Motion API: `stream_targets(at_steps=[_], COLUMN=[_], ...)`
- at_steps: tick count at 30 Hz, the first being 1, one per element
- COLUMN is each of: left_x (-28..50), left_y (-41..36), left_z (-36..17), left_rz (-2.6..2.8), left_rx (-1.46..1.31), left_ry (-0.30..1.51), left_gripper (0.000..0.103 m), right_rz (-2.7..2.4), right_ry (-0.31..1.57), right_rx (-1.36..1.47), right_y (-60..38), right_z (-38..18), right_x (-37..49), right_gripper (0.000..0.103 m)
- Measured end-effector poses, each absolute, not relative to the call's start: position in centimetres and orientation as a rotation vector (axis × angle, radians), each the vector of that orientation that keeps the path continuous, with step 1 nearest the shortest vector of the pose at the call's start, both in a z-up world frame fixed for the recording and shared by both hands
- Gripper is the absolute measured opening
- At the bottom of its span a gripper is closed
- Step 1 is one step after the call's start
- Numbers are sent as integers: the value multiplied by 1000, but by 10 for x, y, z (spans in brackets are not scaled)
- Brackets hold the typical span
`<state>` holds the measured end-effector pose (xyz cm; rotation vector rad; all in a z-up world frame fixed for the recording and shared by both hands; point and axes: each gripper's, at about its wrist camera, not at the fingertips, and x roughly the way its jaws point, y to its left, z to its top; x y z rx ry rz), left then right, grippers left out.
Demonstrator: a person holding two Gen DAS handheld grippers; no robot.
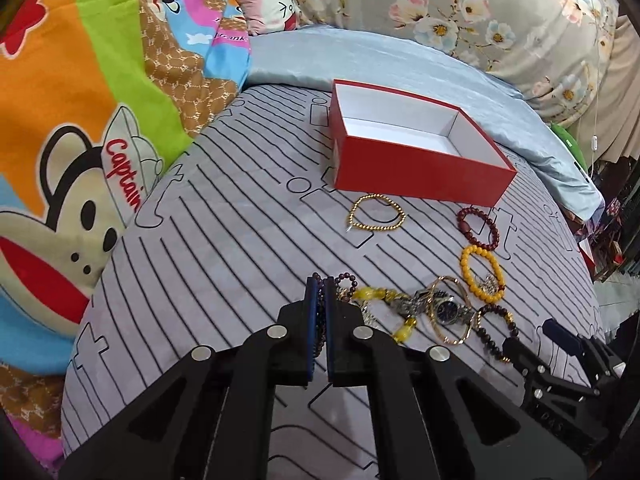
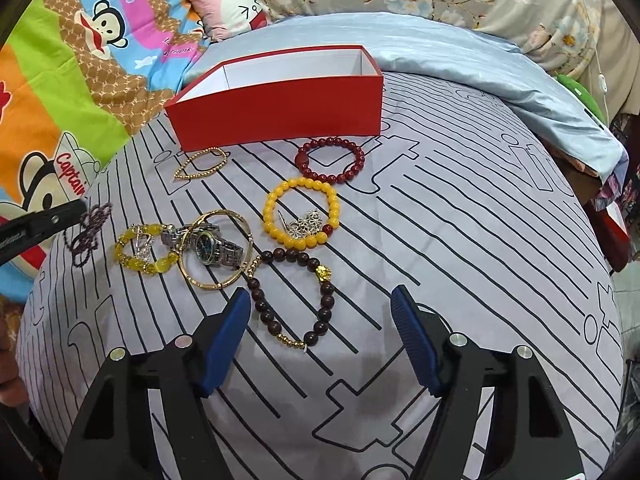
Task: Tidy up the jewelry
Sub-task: 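Grasp the dark brown bead bracelet with the right tool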
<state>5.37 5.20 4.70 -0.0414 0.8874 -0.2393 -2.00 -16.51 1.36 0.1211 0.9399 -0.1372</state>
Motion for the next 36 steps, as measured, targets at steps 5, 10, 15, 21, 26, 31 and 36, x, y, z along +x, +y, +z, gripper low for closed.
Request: stream_targets(at_steps=[5, 10, 15, 21, 26, 31, 36], left_x=[48, 44, 42, 41, 40, 40, 47], left_y=[58, 56, 53, 53, 49, 43, 35], left_z=[39, 38, 39, 36, 40, 48, 66], left_rz=[-230, -240, -245, -247, -255, -270, -279], left_rx=[-52, -50, -50, -57, -55, -53, -51], left_ry=[908, 911, 912, 923, 920, 910, 875], left_gripper=[3, 3, 3, 3, 3, 3, 3], right_rz=[-152, -154, -160, -163, -154, -150, -146], right_ry=[958, 973, 980, 976, 955, 914, 855], right_rx=[133, 114, 116, 122, 156, 163, 169], right_y=[-170, -171, -174, -180, -186, -189, -196], right_z=[10, 5, 1, 2, 10, 29, 56], right_x=[-17, -13, -9, -7, -12, -16, -14], right_gripper=[58, 50, 42, 7, 7, 7, 7])
